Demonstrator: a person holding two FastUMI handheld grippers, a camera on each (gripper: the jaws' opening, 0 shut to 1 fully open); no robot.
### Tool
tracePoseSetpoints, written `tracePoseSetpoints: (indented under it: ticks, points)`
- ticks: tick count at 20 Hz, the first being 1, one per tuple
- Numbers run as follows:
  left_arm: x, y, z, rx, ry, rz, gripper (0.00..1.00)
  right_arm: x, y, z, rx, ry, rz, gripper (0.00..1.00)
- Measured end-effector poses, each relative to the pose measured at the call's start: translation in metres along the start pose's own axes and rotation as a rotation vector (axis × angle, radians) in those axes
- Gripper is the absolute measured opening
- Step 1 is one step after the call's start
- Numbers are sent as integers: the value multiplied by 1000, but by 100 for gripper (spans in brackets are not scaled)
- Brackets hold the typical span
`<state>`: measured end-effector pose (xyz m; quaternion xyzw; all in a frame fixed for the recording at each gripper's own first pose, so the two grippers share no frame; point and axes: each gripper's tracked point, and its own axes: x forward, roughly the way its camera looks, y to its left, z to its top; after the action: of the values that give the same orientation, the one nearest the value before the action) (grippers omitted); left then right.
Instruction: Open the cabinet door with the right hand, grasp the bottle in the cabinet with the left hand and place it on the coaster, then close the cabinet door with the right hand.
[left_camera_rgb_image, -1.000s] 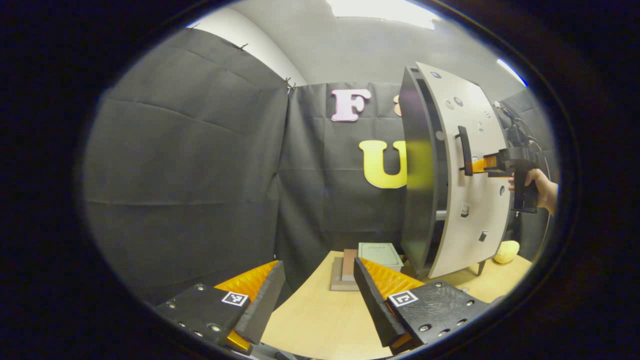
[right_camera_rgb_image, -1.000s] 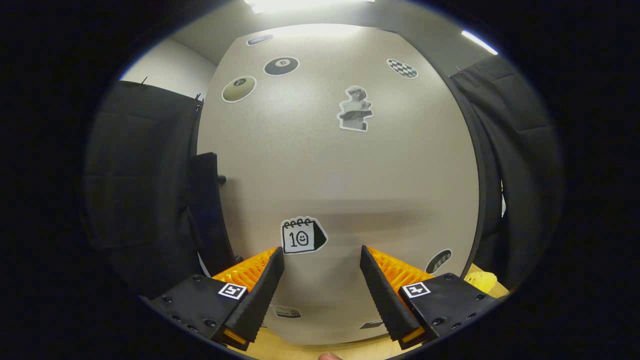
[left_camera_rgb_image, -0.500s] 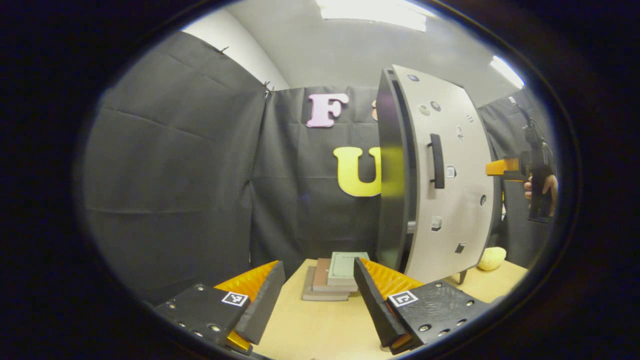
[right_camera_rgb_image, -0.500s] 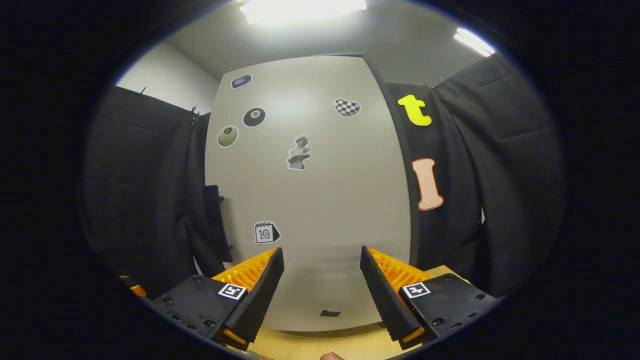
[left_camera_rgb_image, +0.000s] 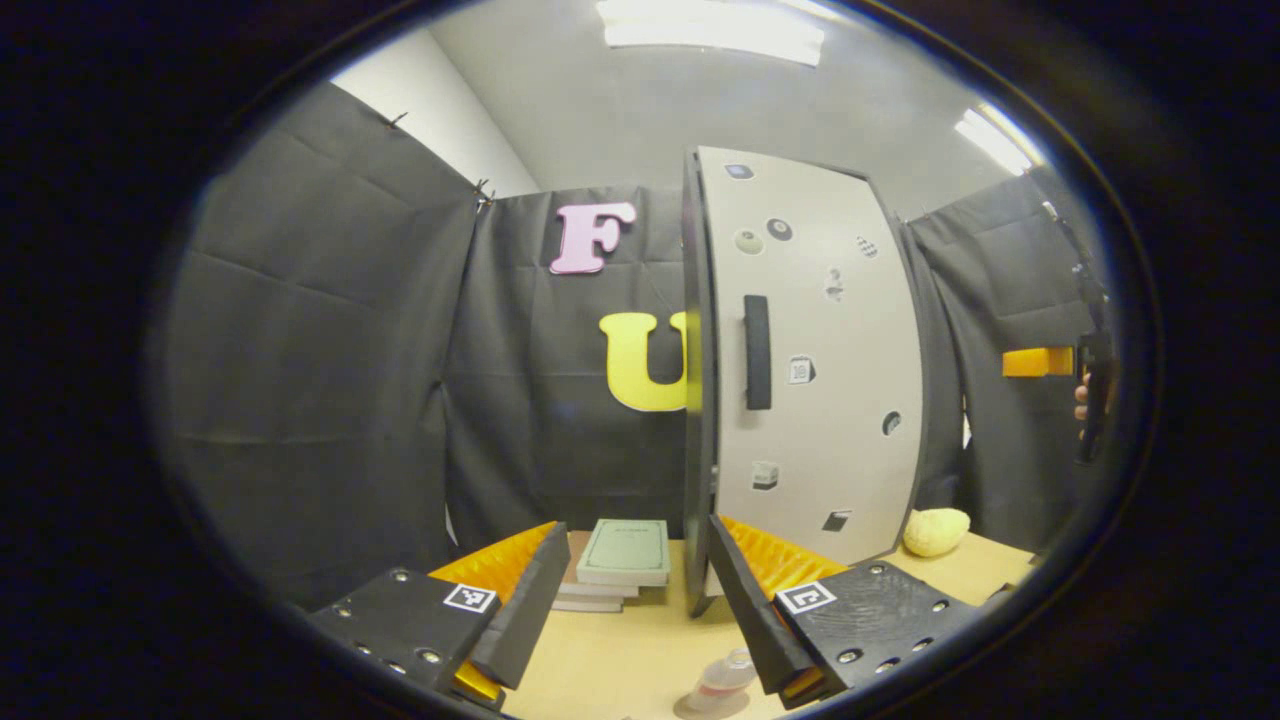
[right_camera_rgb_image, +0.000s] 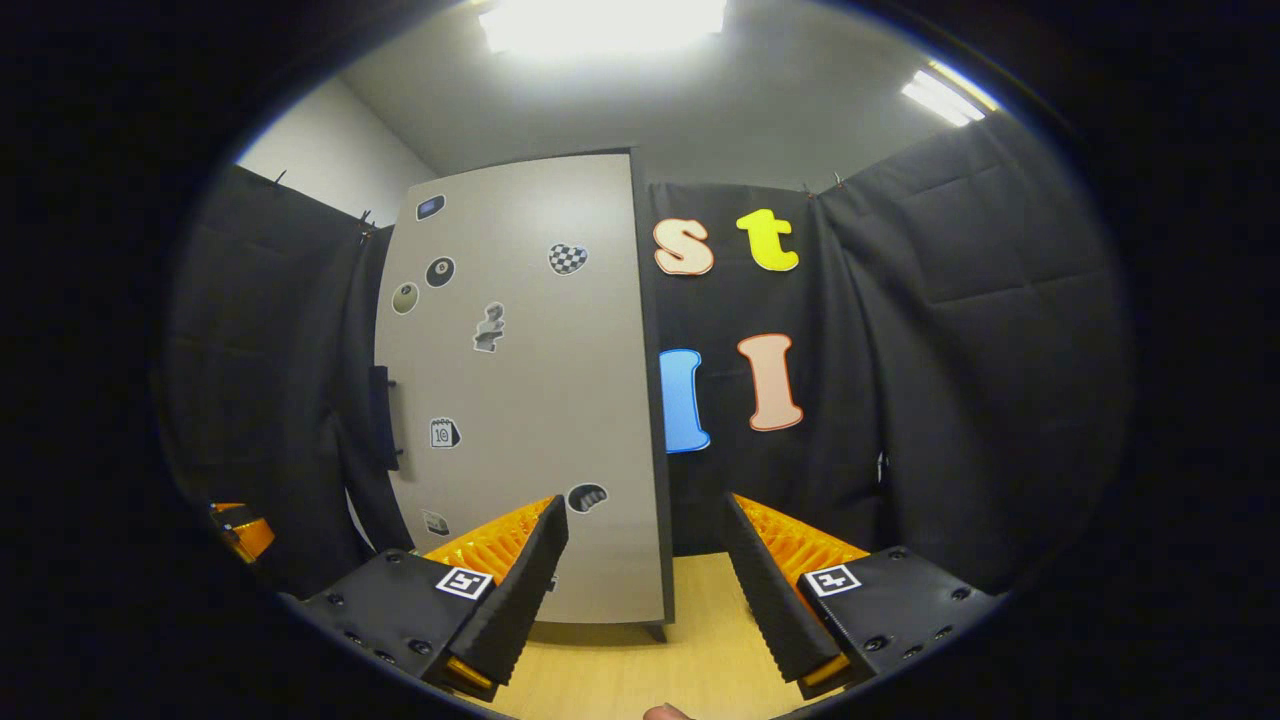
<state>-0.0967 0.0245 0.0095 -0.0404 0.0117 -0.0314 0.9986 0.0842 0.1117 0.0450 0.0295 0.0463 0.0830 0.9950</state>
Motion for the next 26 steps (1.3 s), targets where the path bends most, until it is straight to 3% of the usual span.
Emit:
tracePoseSetpoints:
  ticks: [6,12,14,18,19,20,21,23,24,26]
  points:
    - [-20,-53,25,21,-11,-6,83,-40,-69,-13,-33,-6,-31,98]
    - [-40,-71,43,72,-27,43,84,-64,-111,-44,-54,27,-34,98]
    - [-43,-71,47,78,-31,47,88,-72,-117,-52,-52,45,-39,98]
    - [-45,-63,54,77,-40,42,83,-82,-121,-52,-55,36,-58,98]
    - [-47,-59,55,80,-36,43,88,-85,-119,-50,-53,31,-58,98]
    - [-46,-55,57,81,-39,42,84,-88,-115,-47,-53,21,-56,93]
    - [-47,-51,59,81,-44,44,87,-91,-113,-46,-57,14,-58,98]
    - [-49,-44,58,86,-40,44,86,-92,-109,-44,-68,7,-60,93]
    - [-48,-39,58,89,-41,46,85,-93,-106,-41,-72,0,-57,98]
    - [-50,-33,59,90,-42,52,85,-93,-100,-41,-77,1,-51,98]
